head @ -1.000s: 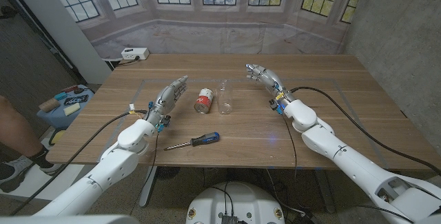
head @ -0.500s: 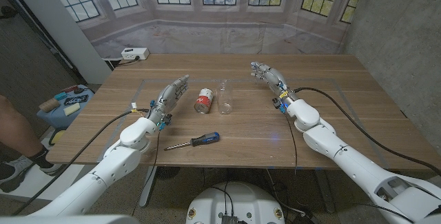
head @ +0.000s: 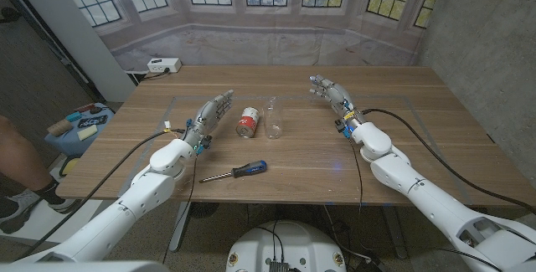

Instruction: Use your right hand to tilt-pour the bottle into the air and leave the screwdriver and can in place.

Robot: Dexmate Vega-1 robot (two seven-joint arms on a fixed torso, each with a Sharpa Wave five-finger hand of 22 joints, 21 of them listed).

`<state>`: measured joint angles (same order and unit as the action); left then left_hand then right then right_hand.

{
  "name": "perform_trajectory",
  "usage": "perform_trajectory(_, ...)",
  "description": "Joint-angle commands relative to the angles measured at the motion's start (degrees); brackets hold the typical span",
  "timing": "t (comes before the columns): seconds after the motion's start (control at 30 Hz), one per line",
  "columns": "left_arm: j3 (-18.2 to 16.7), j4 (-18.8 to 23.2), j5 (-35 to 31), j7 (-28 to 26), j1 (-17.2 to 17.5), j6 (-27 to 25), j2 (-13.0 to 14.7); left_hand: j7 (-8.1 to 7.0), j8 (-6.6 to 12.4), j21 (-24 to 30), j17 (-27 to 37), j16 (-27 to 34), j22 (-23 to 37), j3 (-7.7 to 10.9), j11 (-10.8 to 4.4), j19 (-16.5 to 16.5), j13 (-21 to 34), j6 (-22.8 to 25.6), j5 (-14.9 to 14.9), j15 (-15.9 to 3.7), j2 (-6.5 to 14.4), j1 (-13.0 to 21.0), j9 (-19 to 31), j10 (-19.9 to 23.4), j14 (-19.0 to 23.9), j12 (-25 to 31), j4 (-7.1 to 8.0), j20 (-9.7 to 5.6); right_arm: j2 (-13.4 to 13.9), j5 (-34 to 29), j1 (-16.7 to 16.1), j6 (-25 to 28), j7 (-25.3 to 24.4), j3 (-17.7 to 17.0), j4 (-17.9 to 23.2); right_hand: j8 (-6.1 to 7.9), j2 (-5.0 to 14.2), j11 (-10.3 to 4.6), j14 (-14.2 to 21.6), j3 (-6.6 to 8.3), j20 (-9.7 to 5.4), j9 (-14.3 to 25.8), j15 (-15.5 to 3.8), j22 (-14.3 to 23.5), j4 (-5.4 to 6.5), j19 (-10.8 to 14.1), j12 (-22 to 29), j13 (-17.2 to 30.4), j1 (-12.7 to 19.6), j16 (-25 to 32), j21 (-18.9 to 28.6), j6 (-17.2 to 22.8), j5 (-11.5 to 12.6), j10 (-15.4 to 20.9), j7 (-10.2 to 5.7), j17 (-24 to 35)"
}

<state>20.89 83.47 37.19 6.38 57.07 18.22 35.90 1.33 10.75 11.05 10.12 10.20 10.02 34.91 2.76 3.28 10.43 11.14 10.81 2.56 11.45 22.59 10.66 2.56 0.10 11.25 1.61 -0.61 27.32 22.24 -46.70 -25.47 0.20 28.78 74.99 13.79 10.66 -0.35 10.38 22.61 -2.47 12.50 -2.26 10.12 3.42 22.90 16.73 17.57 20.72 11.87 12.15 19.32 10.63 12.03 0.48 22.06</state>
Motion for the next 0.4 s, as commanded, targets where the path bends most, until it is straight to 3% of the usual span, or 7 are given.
perform_trajectory(0.03, 1.2, -2.6, 0.2, 1.5, -2.6, -0.8, -1.5, -0.17, -0.28, 0.4, 0.1, 0.3, 0.1, 0.11, 0.34, 0.3, 0.2, -0.2, -0.1, 0.20, -0.1, -0.3, 0.1, 0.2, -0.2, 0.3, 0.46, -0.10, 0.2, 2.0, -0.3, 1.5, 0.5, -0.7, -0.2, -0.22, 0.34, -0.17, 0.1, 0.31, -2.81, 0.0, -0.94, 0.0, 0.39, 0.6, -0.4, -0.2, -0.5, 0.1, 0.2, -0.3, 0.3, 0.0, -0.04, 0.0)
perform_trajectory(0.4, 1.2, -2.9, 0.5, 0.9, -3.2, -1.5, -1.6, -0.28, -0.29, 0.3, -0.1, 0.2, 0.1, 0.48, 0.40, 0.3, 0.2, -0.4, -0.1, 0.23, -0.3, -0.3, 0.1, 0.3, -0.2, 0.3, 0.61, -0.08, -0.5, 2.9, 1.0, 2.3, 0.9, -0.7, -2.2, -0.63, -0.10, 0.07, 0.0, 0.42, -2.74, -0.3, -0.78, 0.0, 0.90, 0.5, -0.9, -0.8, -1.1, 0.0, 0.0, -0.6, 0.3, 0.3, -0.05, -0.4)
